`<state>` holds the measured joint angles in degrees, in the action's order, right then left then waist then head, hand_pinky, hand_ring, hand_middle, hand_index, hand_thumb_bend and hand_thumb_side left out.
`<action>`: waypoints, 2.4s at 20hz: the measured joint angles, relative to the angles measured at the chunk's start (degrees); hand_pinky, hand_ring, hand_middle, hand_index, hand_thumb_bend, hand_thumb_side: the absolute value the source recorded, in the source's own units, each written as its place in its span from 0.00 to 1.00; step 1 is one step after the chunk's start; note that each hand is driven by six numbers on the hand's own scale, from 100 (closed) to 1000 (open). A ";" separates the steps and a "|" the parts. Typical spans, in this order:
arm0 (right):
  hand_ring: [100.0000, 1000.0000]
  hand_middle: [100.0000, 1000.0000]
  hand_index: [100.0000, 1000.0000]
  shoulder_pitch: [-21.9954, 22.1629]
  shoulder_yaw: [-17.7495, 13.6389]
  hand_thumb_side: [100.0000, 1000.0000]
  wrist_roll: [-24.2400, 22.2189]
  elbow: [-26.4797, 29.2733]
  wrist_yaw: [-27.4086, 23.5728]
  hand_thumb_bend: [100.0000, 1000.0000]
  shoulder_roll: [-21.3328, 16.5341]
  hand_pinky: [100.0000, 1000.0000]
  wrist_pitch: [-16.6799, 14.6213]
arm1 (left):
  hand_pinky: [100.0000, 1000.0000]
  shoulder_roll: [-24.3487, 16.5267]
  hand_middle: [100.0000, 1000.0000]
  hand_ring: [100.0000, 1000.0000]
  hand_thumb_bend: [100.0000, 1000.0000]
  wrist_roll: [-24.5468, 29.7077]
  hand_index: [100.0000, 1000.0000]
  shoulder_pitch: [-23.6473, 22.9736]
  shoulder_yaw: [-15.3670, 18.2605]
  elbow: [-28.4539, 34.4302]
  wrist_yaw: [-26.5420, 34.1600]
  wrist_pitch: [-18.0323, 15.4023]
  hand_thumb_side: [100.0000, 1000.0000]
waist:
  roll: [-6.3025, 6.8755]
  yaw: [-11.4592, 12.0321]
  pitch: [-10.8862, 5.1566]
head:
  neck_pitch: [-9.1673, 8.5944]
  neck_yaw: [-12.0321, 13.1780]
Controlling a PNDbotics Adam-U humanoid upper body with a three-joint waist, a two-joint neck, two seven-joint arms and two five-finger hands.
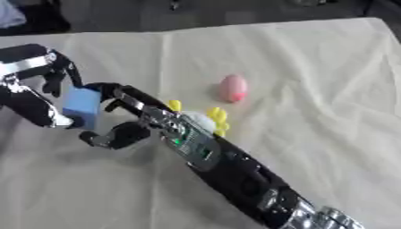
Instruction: Pick up the objects with one hand, pass them to the other hand, and then place them into the box on the other side of the table.
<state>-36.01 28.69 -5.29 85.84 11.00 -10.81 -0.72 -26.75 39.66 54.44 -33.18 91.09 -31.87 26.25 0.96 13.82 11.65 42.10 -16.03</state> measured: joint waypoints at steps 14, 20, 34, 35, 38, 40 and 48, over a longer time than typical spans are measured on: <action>0.84 0.81 0.92 0.28 -0.76 0.14 0.80 -0.39 2.88 0.28 -0.06 0.75 2.46 | 0.68 -1.66 0.10 0.40 0.43 -1.34 0.21 -1.23 3.48 3.28 -0.35 0.79 0.00 | 0.00 -0.02 0.00 | -0.33 0.00; 0.84 0.81 0.92 0.78 -1.26 0.16 1.39 -0.38 2.89 0.26 -0.33 0.75 2.99 | 0.68 -4.61 0.09 0.39 0.43 -3.47 0.20 -3.61 6.93 7.07 0.66 2.18 0.00 | 0.00 0.02 0.00 | -0.32 -0.40; 0.85 0.81 0.92 1.27 -1.76 0.17 2.30 -0.35 2.36 0.25 -0.72 0.75 4.29 | 0.68 -10.66 0.10 0.40 0.43 -6.60 0.21 -8.11 10.39 11.51 2.52 4.08 0.00 | 0.00 0.06 0.00 | -0.34 -1.74; 0.85 0.81 0.92 1.27 -1.76 0.17 2.29 -0.35 2.34 0.25 -0.80 0.75 4.31 | 0.68 -11.29 0.10 0.40 0.43 -6.45 0.21 -8.11 10.36 11.61 2.51 3.96 0.00 | 0.00 0.06 0.00 | -0.34 -1.73; 0.84 0.81 0.92 1.28 -1.76 0.17 2.29 -0.32 2.32 0.25 -1.16 0.75 4.33 | 0.68 -13.15 0.09 0.39 0.44 -6.51 0.20 -8.51 10.66 11.87 2.06 3.92 0.00 | 0.00 0.06 0.00 | -0.34 -1.74; 0.84 0.81 0.93 1.29 -1.76 0.17 2.29 -0.20 2.29 0.25 -1.22 0.75 4.33 | 0.68 -14.28 0.09 0.39 0.44 -7.43 0.20 -9.49 11.71 12.18 2.00 4.28 0.00 | 0.00 0.15 0.00 | -0.34 -1.74; 0.84 0.81 0.93 1.27 -1.77 0.16 2.25 0.69 1.79 0.25 -1.58 0.75 4.35 | 0.68 -19.16 0.08 0.38 0.45 -12.71 0.19 -14.23 17.10 12.23 3.82 6.96 0.00 | -0.02 0.36 0.00 | -0.35 -1.75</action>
<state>-34.74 26.91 -3.04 86.53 12.78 -12.39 3.63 -45.91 26.96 40.21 -16.08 103.32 -28.05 33.21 0.94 14.18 11.65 41.75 -17.78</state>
